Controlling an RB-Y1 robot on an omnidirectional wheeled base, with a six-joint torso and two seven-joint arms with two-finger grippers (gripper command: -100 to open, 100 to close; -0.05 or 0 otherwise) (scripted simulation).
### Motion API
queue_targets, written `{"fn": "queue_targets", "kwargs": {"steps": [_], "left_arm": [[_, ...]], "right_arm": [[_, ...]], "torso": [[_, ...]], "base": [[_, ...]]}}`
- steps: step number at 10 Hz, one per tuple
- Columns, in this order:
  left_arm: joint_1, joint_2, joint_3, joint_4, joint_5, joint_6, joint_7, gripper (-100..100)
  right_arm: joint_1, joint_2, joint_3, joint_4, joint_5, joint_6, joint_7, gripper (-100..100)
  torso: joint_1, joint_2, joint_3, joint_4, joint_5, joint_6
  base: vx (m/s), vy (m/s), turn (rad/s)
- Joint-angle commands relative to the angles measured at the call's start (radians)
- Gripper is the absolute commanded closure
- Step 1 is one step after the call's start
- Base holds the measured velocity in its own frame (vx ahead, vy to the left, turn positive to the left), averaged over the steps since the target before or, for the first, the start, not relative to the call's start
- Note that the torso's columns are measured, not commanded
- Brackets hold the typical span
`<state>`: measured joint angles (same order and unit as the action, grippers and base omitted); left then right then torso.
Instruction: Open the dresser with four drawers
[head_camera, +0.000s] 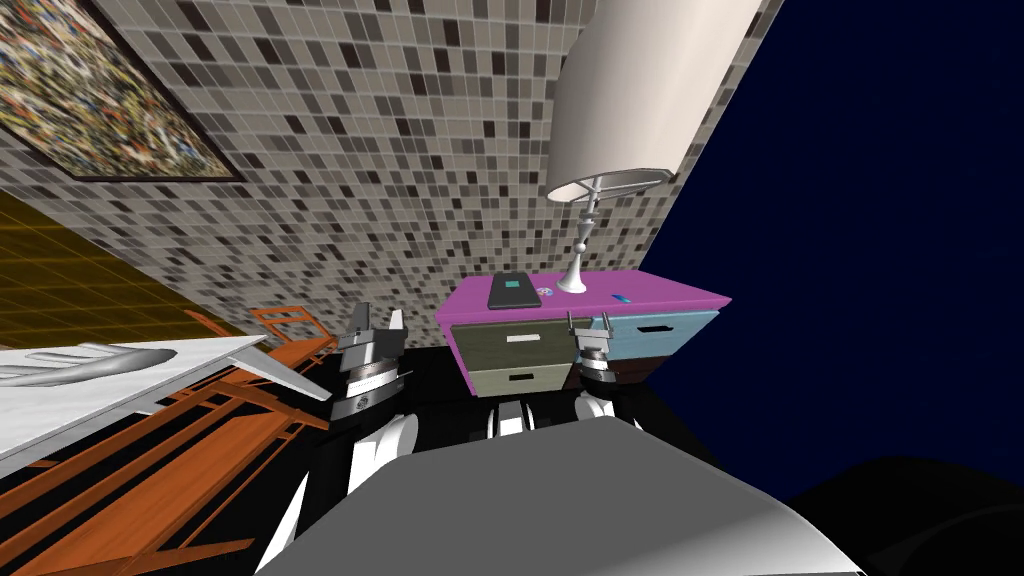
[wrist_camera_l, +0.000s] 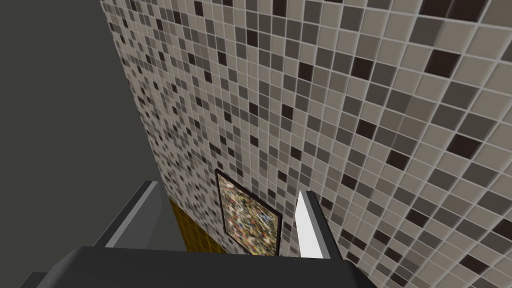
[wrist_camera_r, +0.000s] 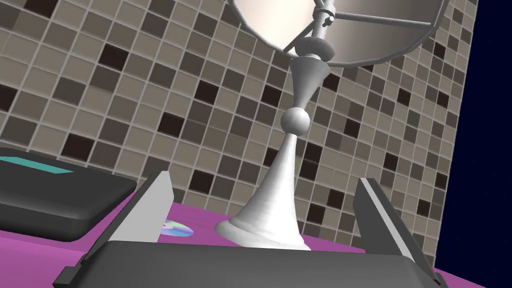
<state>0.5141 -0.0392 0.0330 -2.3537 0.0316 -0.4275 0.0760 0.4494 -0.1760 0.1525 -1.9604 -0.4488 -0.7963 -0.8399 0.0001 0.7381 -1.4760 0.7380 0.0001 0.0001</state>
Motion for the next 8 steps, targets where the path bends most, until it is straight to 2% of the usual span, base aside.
{"fn": "queue_targets", "kwargs": {"steps": [1,3,4,6,7,8], "left_arm": [[0.0,0.0,0.0,0.0,0.0,0.0,0.0,0],[0.0,0.0,0.0,0.0,0.0,0.0,0.0,0],[0.0,0.0,0.0,0.0,0.0,0.0,0.0,0],[0.0,0.0,0.0,0.0,0.0,0.0,0.0,0],[0.0,0.0,0.0,0.0,0.0,0.0,0.0,0],[0.0,0.0,0.0,0.0,0.0,0.0,0.0,0]], "right_arm": [[-0.012,-0.001,0.018,0.032,-0.041,-0.02,-0.07,-100],[-0.012,-0.001,0.018,0.032,-0.041,-0.02,-0.106,-100],[-0.021,-0.003,0.033,0.06,-0.078,-0.037,-0.145,-100],[-0.021,-0.003,0.033,0.06,-0.078,-0.037,-0.181,-100],[-0.03,-0.005,0.047,0.089,-0.116,-0.053,-0.221,-100],[-0.03,-0.005,0.047,0.089,-0.116,-0.053,-0.245,-100]], "torso": [[-0.001,0.0,0.0,0.0,0.0,0.0],[0.0,0.0,0.0,0.0,0.0,0.0],[-0.001,0.0,0.0,0.0,0.0,0.0],[0.0,0.0,0.0,0.0,0.0,0.0],[-0.001,0.0,0.0,0.0,0.0,0.0],[0.0,0.0,0.0,0.0,0.0,-0.001]], "base": [[-0.005,0.023,0.162],[-0.002,0.013,0.029],[-0.003,0.019,0.155],[-0.002,0.011,0.03],[-0.006,0.021,0.172],[-0.004,0.019,0.082]]}}
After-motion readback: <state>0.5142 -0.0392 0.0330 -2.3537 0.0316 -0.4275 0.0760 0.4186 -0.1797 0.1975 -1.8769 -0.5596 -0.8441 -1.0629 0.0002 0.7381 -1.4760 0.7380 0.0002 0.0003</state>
